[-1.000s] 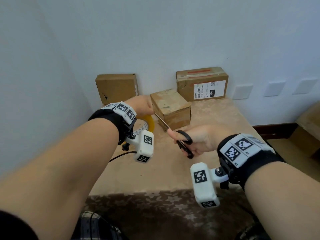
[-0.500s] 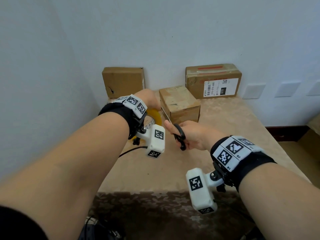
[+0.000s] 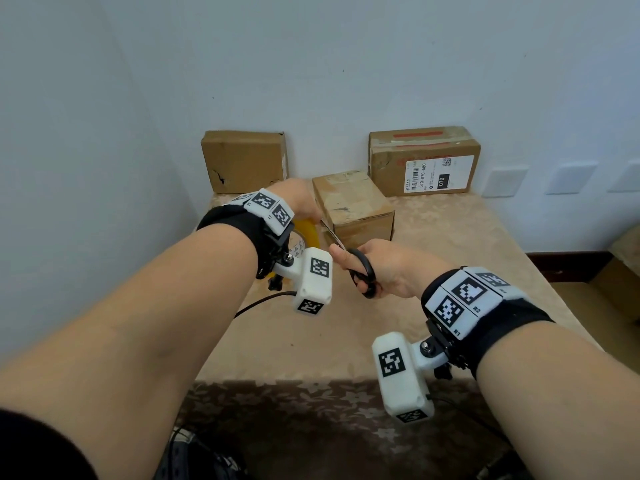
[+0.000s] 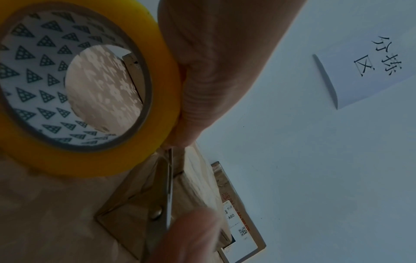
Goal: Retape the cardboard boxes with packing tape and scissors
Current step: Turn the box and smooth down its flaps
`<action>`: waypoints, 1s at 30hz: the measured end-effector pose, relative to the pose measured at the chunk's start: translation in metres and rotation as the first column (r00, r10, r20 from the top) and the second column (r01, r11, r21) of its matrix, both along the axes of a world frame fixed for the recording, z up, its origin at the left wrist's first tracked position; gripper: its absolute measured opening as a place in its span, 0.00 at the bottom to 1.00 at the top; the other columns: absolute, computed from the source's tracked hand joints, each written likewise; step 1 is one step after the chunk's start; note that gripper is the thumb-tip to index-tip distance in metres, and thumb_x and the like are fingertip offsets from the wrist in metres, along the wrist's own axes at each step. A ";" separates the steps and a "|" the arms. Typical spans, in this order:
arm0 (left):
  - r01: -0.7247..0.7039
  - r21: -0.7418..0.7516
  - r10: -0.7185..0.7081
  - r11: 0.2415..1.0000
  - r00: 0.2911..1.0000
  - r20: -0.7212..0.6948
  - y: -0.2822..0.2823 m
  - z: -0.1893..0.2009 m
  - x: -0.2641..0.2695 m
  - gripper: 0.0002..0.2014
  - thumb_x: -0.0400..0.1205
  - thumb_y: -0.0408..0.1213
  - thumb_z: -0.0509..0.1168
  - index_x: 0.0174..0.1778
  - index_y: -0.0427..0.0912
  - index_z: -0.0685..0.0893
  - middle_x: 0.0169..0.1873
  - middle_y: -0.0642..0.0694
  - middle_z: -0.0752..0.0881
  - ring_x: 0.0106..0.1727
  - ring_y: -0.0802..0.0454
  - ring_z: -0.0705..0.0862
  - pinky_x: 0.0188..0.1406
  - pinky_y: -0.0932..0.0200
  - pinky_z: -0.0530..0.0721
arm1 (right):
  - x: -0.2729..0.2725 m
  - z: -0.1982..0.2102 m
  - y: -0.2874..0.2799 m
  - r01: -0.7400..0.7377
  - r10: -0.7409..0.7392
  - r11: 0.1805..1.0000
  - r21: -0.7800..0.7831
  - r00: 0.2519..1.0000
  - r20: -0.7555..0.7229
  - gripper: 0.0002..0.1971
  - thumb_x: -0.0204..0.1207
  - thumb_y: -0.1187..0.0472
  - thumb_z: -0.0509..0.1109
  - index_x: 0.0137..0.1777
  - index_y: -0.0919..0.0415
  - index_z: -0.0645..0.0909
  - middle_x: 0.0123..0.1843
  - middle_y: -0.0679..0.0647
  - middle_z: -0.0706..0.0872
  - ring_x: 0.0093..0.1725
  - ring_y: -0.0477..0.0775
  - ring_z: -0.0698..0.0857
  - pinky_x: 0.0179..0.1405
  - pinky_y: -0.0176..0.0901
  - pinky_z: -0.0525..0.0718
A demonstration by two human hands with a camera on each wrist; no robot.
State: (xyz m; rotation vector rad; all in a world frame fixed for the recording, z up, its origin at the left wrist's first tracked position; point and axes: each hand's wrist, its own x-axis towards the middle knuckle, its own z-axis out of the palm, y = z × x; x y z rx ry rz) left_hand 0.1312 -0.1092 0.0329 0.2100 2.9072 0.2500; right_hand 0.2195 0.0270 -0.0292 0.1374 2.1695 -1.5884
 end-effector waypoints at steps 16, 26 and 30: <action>0.020 0.045 -0.019 0.999 1.000 -0.020 -0.007 -0.001 0.004 0.13 0.78 0.38 0.66 0.53 0.33 0.87 0.40 0.35 0.81 0.48 0.39 0.84 0.47 0.49 0.82 | -0.001 0.001 0.007 0.076 -0.076 0.997 0.011 0.997 0.028 0.25 0.73 0.37 0.70 0.48 0.61 0.76 0.26 0.51 0.71 0.24 0.47 0.71 0.24 0.35 0.72; 0.024 0.336 -0.003 0.942 0.998 -0.064 -0.041 -0.006 0.004 0.08 0.78 0.37 0.69 0.45 0.36 0.88 0.32 0.47 0.79 0.33 0.54 0.75 0.32 0.61 0.74 | -0.007 0.010 0.025 -0.151 0.125 0.903 0.403 0.988 0.092 0.58 0.43 0.21 0.69 0.63 0.69 0.79 0.32 0.55 0.76 0.34 0.53 0.75 0.46 0.46 0.77; 0.116 0.364 -0.084 0.924 0.991 -0.102 -0.051 -0.005 0.012 0.08 0.79 0.37 0.68 0.47 0.35 0.88 0.35 0.48 0.81 0.34 0.56 0.76 0.32 0.63 0.75 | -0.008 0.012 0.021 -0.207 0.197 0.751 0.628 0.977 0.085 0.48 0.58 0.23 0.71 0.63 0.65 0.81 0.38 0.57 0.81 0.36 0.56 0.78 0.39 0.45 0.77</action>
